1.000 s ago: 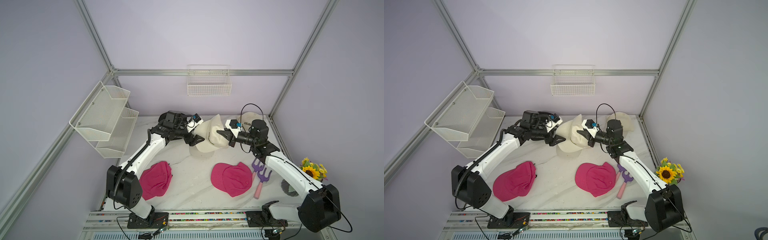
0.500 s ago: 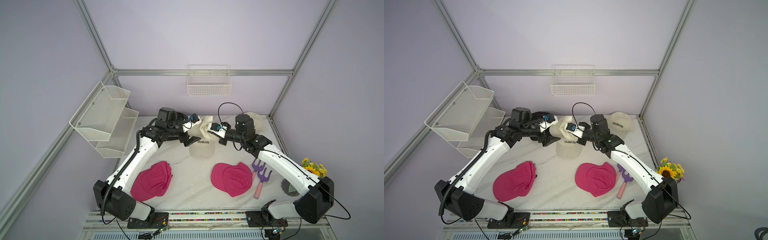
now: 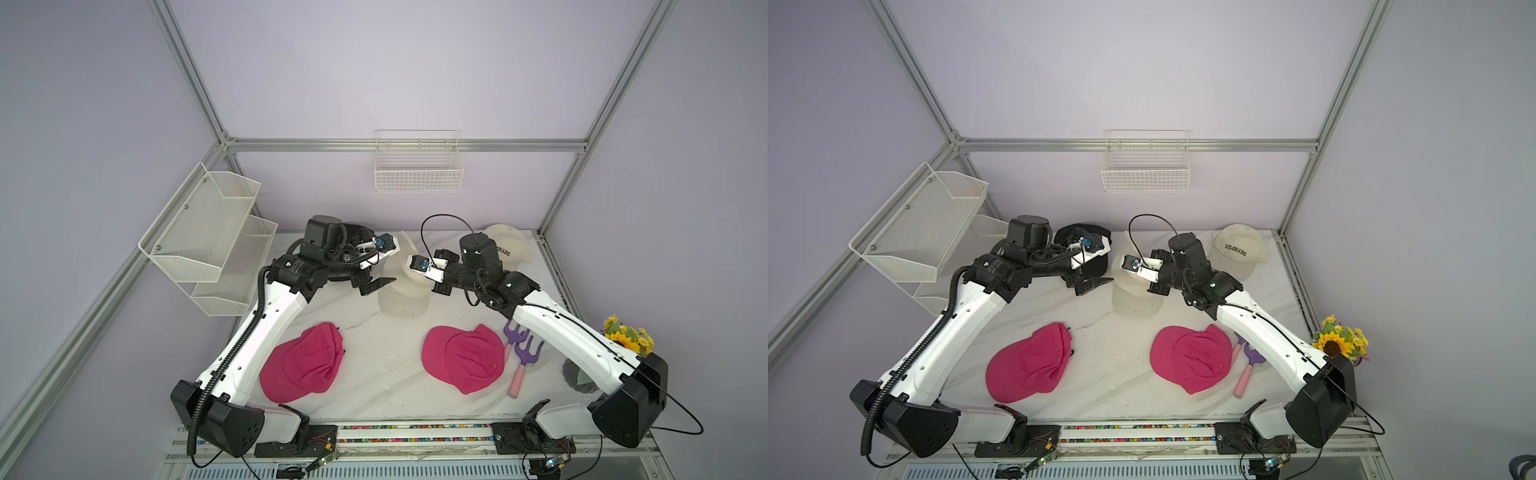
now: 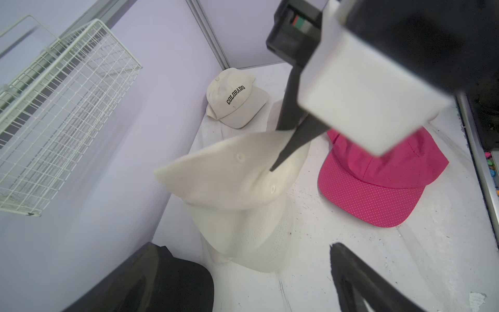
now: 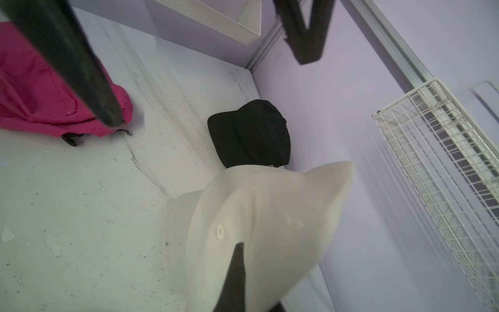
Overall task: Stack the baseball caps by color
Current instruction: Pick up the baseball cap from the center of the board.
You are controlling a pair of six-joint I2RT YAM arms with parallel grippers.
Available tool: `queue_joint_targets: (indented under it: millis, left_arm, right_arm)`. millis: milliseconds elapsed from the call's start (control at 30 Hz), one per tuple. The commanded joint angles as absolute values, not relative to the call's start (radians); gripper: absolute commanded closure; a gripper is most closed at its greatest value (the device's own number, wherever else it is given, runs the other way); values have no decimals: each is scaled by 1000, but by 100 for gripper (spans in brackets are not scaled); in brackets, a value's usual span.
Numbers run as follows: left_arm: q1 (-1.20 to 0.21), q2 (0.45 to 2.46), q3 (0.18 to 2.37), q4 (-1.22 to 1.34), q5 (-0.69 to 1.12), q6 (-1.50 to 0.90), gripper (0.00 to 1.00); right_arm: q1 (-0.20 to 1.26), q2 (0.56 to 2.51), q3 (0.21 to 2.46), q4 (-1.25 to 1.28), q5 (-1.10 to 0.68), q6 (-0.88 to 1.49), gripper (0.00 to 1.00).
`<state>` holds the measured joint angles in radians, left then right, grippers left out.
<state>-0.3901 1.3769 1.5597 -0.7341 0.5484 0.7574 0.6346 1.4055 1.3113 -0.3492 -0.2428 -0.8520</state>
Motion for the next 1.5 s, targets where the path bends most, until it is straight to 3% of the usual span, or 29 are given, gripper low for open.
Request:
queue_joint_targets:
  millis: [0, 300, 433, 600, 800, 1467]
  left_arm:
    - [-397, 1388, 1623, -797, 627, 855, 0]
    - [-437, 1597, 1889, -1227, 652, 1106, 0]
    - [-451, 1665, 1958, -1350, 613, 1184, 5]
    - [-462, 1762, 2069, -1468, 594, 1218, 23]
    - [-468, 1771, 2097, -1486, 598, 1229, 60]
    - [-469, 1771, 2146, -1540, 571, 1233, 61]
  right_arm:
    - [692, 1398, 1348, -381, -178, -873, 100]
    - [822, 1364, 1292, -306, -82, -950, 100]
    - [837, 1347, 1274, -285, -60, -985, 100]
    - [840, 1333, 1260, -275, -61, -997, 100]
    - [839, 1340, 1249, -288, -53, -980, 100]
    - [838, 1329, 1236, -348, 31, -960, 100]
